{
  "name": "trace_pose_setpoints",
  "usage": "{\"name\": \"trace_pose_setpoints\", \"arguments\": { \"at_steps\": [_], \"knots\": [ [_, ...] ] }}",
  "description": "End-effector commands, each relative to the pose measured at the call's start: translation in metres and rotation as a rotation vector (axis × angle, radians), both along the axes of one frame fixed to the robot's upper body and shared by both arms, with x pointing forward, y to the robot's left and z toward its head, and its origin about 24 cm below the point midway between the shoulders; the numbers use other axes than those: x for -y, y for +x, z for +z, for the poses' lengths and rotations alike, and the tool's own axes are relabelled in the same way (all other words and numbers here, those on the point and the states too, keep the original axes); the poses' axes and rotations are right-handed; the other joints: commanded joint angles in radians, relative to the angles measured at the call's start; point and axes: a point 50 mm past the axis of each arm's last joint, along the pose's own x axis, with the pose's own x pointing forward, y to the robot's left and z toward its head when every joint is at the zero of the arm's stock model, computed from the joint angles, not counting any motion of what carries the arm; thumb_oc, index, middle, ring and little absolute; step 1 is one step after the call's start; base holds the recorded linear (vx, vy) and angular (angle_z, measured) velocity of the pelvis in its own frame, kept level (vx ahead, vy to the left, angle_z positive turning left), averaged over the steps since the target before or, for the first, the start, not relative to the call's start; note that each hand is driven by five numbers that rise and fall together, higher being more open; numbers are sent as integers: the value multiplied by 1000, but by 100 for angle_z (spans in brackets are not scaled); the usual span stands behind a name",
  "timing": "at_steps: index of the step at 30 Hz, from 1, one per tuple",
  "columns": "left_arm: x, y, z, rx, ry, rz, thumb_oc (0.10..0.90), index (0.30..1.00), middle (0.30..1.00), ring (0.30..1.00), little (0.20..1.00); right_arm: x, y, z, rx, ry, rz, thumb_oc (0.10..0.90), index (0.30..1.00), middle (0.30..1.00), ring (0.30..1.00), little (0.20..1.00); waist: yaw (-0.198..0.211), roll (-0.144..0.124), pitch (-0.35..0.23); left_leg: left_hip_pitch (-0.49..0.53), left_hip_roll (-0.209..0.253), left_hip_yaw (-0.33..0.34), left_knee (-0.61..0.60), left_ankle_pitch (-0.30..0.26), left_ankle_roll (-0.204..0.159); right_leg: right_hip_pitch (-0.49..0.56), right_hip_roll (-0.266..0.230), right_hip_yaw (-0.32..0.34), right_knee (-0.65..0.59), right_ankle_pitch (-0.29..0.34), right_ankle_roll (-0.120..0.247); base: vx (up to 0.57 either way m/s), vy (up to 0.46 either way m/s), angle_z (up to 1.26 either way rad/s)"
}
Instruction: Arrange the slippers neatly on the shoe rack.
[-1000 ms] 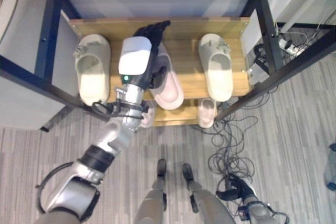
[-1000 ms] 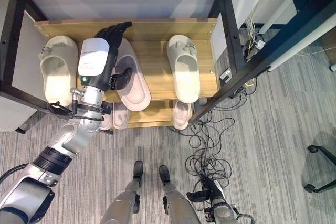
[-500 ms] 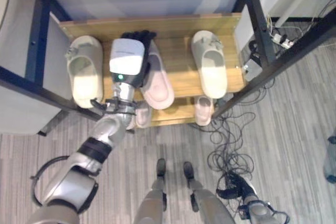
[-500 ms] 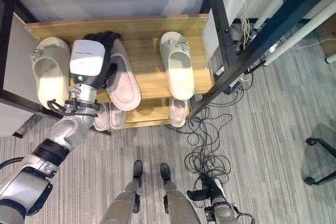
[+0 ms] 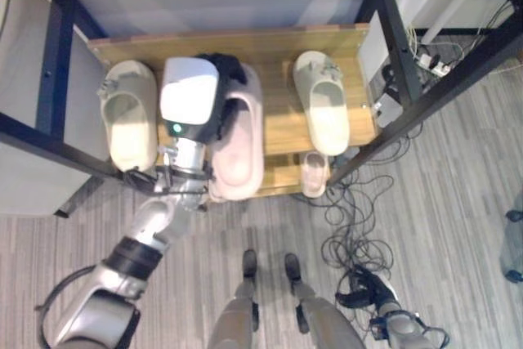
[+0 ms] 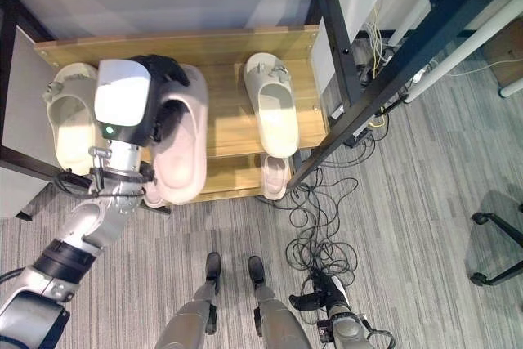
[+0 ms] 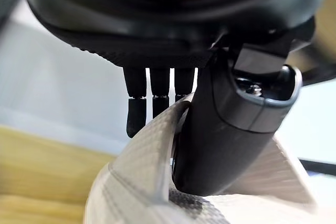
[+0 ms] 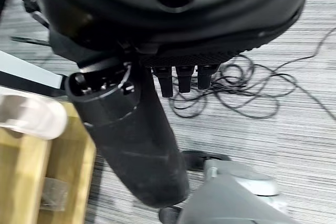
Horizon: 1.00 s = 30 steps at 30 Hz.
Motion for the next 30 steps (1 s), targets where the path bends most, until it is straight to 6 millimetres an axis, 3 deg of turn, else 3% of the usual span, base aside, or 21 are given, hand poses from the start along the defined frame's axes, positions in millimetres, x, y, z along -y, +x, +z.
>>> {"name": "trace_pose_setpoints", "arguments": {
  "at_steps": [1, 3, 4, 5, 7, 8, 9, 11, 12, 13, 15, 16, 17, 18, 19, 21, 22, 23, 25, 27, 30],
  "knots": [
    [13, -32, 28, 194, -82, -186, 400, 300, 300, 300, 300, 36, -23, 8, 41, -93, -99, 800, 900, 900, 900, 900, 30, -2, -45, -36, 13, 76, 191, -194, 31, -67, -39, -107, 259, -101, 88, -21, -113, -40],
    [13, -34, 22, 163, -86, -195, 400, 300, 300, 300, 300, 40, -24, 9, 46, -106, -112, 800, 900, 900, 900, 900, 40, 8, -35, -15, 39, 85, 187, -191, 26, -91, -69, -137, 326, -89, 102, -25, -203, -67],
    [11, -39, 13, 128, -146, -214, 400, 300, 300, 300, 300, 40, -14, 15, 84, -126, -96, 800, 900, 900, 900, 900, 61, 20, -32, -5, 99, 102, 181, -181, 0, -95, -178, -223, 273, -101, 86, 4, -344, -77],
    [9, -37, 1, 75, -129, -196, 400, 300, 300, 300, 300, 39, -10, 19, 102, -139, -71, 800, 900, 900, 900, 900, 62, 23, -29, 9, 126, 98, 175, -179, -15, -102, -207, -234, 255, -97, 82, 81, -520, -82],
    [10, -36, -7, 38, -140, -210, 400, 300, 300, 300, 300, 39, -12, 19, 102, -144, -59, 800, 900, 900, 900, 900, 56, 10, -22, 15, 138, 77, 183, -175, -27, -79, -182, -202, 239, -102, 82, 78, -453, -55],
    [8, -39, -18, -4, -160, -203, 400, 300, 300, 300, 300, 39, -9, 21, 122, -159, -45, 800, 900, 900, 900, 900, 73, -19, -11, -29, 206, 74, 291, -158, -57, -44, -147, -237, 210, -124, 68, -1, -418, -1],
    [8, -39, -18, -3, -159, -203, 400, 300, 300, 300, 300, 39, -9, 21, 123, -158, -45, 800, 900, 900, 900, 900, 71, -18, -12, -38, 208, 70, 296, -155, -58, -47, -145, -241, 208, -118, 65, 9, -604, 15],
    [13, -40, -28, -52, -160, -216, 400, 300, 300, 300, 300, 43, -2, 31, 180, -167, -43, 800, 900, 900, 900, 900, 68, -21, 17, -100, 261, 72, 394, -112, -63, -32, -107, -310, 230, -153, 37, -60, -445, 38],
    [18, -38, -34, -79, -155, -225, 400, 300, 300, 300, 300, 48, -3, 34, 193, -175, -54, 800, 900, 900, 900, 900, 47, -16, 29, -136, 274, 85, 450, -123, -50, -32, -100, -349, 249, -176, 21, -75, -396, 87],
    [22, -39, -35, -84, -147, -239, 400, 300, 300, 300, 300, 50, -2, 36, 202, -182, -64, 800, 900, 900, 900, 900, 39, -14, 38, -153, 252, 93, 477, -145, -44, -32, -102, -365, 259, -195, 16, -70, -270, 106],
    [21, -34, -43, -112, -127, -213, 400, 300, 300, 300, 300, 46, 9, 47, 274, -186, -47, 800, 900, 900, 900, 900, 36, -11, 55, -209, 159, 100, 456, -174, -30, -49, -92, -373, 273, -202, 19, -61, -147, 98],
    [21, -33, -43, -111, -127, -214, 400, 300, 300, 300, 300, 47, 9, 47, 274, -187, -49, 800, 900, 900, 900, 900, 34, -11, 52, -213, 155, 99, 456, -174, -28, -53, -96, -375, 276, -204, 21, 57, -148, 98],
    [22, -26, -51, -147, -116, -182, 400, 300, 300, 300, 300, 48, 10, 51, 308, -180, -67, 800, 900, 900, 900, 900, 17, -9, 43, -231, 180, 143, 399, -168, -27, -79, -78, -383, 304, -220, 31, 89, -134, 56],
    [20, -22, -57, -161, -114, -155, 400, 300, 300, 300, 300, 45, 13, 54, 328, -169, -68, 800, 900, 900, 900, 900, 25, -21, 46, -231, 177, 136, 388, -168, -26, -95, -73, -381, 316, -224, 35, -42, -116, 0],
    [16, -15, -61, -151, -100, -106, 400, 300, 300, 300, 300, 38, 24, 61, 380, -148, -47, 800, 900, 900, 900, 900, 46, -38, 78, -280, 114, 54, 398, -137, -7, -143, -75, -377, 364, -219, 20, -121, -20, 1],
    [15, -10, -65, -157, -87, -79, 400, 300, 300, 300, 300, 37, 29, 66, 406, -129, -51, 800, 900, 900, 900, 900, 39, -41, 91, -312, 99, 34, 428, -140, -8, -170, -87, -379, 394, -229, 14, -67, 23, -2],
    [14, -4, -71, -180, -64, -49, 400, 300, 300, 300, 300, 37, 33, 73, 445, -111, -52, 800, 900, 900, 900, 900, 22, -42, 97, -325, 109, 48, 464, -180, -13, -183, -95, -372, 426, -264, 16, -16, 103, -30],
    [11, 5, -70, -155, -41, -3, 400, 300, 300, 300, 300, 32, 48, 90, 530, -60, -16, 800, 900, 900, 900, 900, 16, -32, 123, -364, 105, 49, 501, -196, -8, -256, -106, -357, 490, -277, 8, 22, 87, -27],
    [10, 10, -64, -122, -34, 13, 400, 300, 300, 300, 300, 31, 55, 99, 567, -52, 13, 800, 900, 900, 900, 900, 18, -29, 127, -403, 99, 50, 534, -209, -3, -302, -108, -337, 523, -283, 5, -69, 130, -4],
    [2, 17, -55, -86, -8, 63, 400, 300, 300, 300, 300, 22, 65, 137, 716, -21, 138, 800, 900, 900, 900, 900, 10, -24, 126, -475, 106, 63, 596, -232, 4, -378, -121, -333, 578, -300, -2, -59, 112, -37],
    [1, 23, -25, 48, -10, 86, 400, 300, 300, 300, 300, 18, 68, 157, 775, -19, 239, 800, 900, 900, 900, 900, 5, -14, 128, -570, 110, 57, 686, -270, 19, -476, -124, -316, 654, -317, -3, -44, 84, -22]
  ]
}}
